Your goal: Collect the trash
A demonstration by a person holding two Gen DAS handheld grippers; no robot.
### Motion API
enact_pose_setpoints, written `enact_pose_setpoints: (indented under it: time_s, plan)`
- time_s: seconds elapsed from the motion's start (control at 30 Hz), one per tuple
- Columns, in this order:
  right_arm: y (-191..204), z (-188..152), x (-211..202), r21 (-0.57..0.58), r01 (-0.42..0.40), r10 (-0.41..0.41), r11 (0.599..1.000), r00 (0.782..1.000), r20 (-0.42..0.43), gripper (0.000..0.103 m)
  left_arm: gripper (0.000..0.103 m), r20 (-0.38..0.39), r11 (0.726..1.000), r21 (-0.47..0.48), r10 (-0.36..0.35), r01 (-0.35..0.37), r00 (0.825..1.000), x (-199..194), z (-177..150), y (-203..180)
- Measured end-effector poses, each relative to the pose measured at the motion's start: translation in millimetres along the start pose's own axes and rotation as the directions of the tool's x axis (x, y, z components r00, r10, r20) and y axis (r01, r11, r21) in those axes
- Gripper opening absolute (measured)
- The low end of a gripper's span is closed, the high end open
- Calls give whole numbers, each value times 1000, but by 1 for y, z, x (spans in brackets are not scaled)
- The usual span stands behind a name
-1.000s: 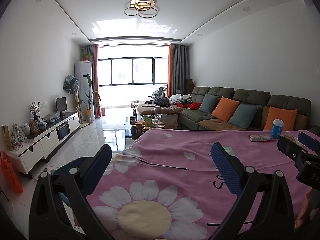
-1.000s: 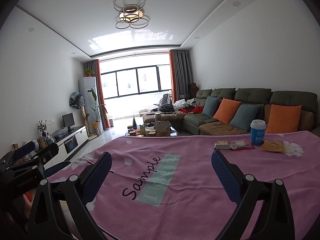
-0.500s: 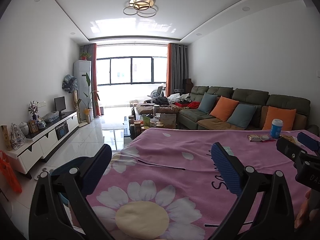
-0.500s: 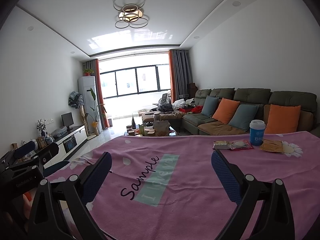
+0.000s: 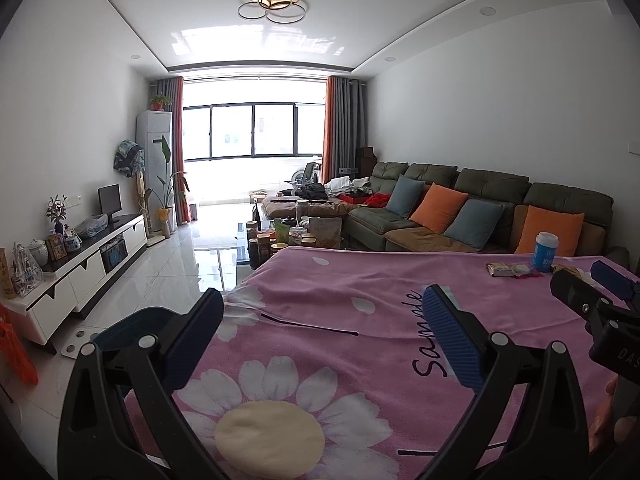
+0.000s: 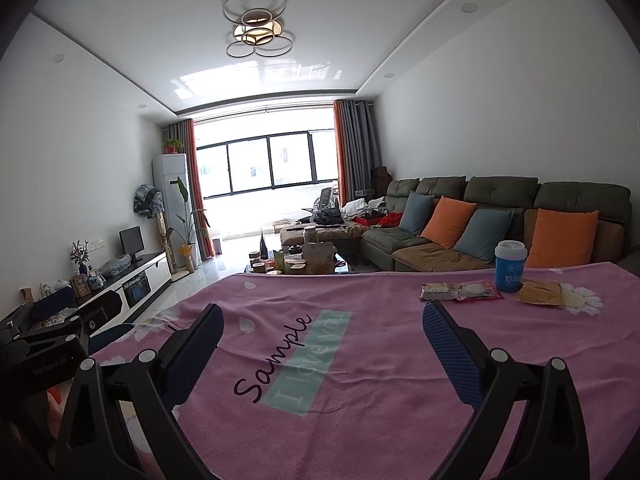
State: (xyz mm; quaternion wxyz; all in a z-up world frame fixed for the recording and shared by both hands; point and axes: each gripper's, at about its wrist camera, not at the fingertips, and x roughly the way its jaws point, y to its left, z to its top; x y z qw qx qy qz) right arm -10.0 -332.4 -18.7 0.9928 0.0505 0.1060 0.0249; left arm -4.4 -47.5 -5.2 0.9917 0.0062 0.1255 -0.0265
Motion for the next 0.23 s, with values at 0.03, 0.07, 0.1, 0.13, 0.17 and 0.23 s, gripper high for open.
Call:
enact_pose_setpoints:
  time_s: [0.03, 0.07, 0.1, 0.13, 0.17, 0.23]
  plan:
    - [-2, 0, 1, 1, 2, -2, 1000, 1000, -4, 96, 98, -18, 1000, 3, -5, 5, 1000, 4, 1, -1]
    - [-4, 1, 2, 0, 6, -6, 1000, 1000, -9, 96, 98, -43, 1000, 5, -16, 17, 999, 10, 2, -2]
    - [-7, 1, 3, 0, 12, -12, 1000, 1000, -15, 96, 98, -67, 999, 4, -33, 34, 997, 16, 3, -3]
    - [-12, 2, 5, 4, 19, -19, 1000, 1000, -23, 96, 98, -97, 999, 1, -46, 46, 994, 25, 4, -4]
    - [-16, 4, 7, 10, 28, -27, 1000, 999, -36, 96, 98, -129, 998, -3, -55, 55, 990, 34, 5, -5]
    - [-29, 6, 13, 19, 49, -47, 999, 997, -64, 96, 98, -182, 995, -25, -97, 94, 979, 55, 8, -6]
